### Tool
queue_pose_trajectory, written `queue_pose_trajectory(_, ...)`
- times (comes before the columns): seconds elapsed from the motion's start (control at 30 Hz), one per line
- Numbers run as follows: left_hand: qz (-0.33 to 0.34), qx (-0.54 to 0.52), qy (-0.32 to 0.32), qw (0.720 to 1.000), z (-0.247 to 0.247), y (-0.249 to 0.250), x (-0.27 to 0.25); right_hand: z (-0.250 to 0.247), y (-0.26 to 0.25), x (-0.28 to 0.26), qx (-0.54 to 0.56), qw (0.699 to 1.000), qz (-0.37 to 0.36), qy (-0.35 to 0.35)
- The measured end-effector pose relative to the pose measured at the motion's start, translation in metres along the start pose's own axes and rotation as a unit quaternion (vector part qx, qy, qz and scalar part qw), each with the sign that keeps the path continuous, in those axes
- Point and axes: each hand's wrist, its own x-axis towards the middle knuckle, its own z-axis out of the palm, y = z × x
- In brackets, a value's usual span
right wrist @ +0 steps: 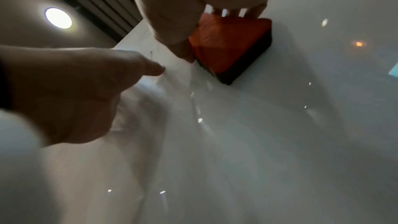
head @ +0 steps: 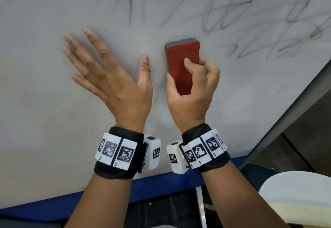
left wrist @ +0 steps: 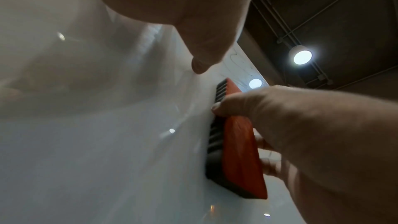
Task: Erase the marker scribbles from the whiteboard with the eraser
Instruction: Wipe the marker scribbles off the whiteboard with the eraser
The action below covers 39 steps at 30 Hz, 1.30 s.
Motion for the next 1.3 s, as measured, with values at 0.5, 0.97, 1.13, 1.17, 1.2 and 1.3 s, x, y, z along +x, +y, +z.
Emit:
queue_pose_trajectory(0.5,0.002,0.007,0.008,1.000,0.017,0.012,-0.014,-0.026,0.040,0.014,-0.011,0.998,0.035,0.056)
queue_pose_trajectory(0.97,0.013,0.048,-0.043,0.998,0.030,0.026,-0.028,-0.047,0.056,0.029,-0.014,0.988,0.127,0.092)
queue_pose_trajectory(1.13,0.006,0.044,-0.041,0.998,0.036,0.038,-0.034,-0.034,0.033,0.009,-0.036,0.999,0.022,-0.022)
queue_pose_trajectory(1.17,0.004,0.042,-0.039,0.998,0.037,0.039,-0.034,-0.038,0.037,0.011,-0.046,0.998,0.002,-0.034)
queue_pose_trajectory(1.2,0.004,0.041,-0.040,0.998,0.038,0.039,-0.035,-0.042,0.045,0.015,-0.053,0.998,0.001,-0.023)
queue_pose_trajectory(1.3,0.002,0.042,-0.040,0.998,0.039,0.039,-0.035,-0.055,0.070,0.032,-0.029,0.993,0.080,0.080)
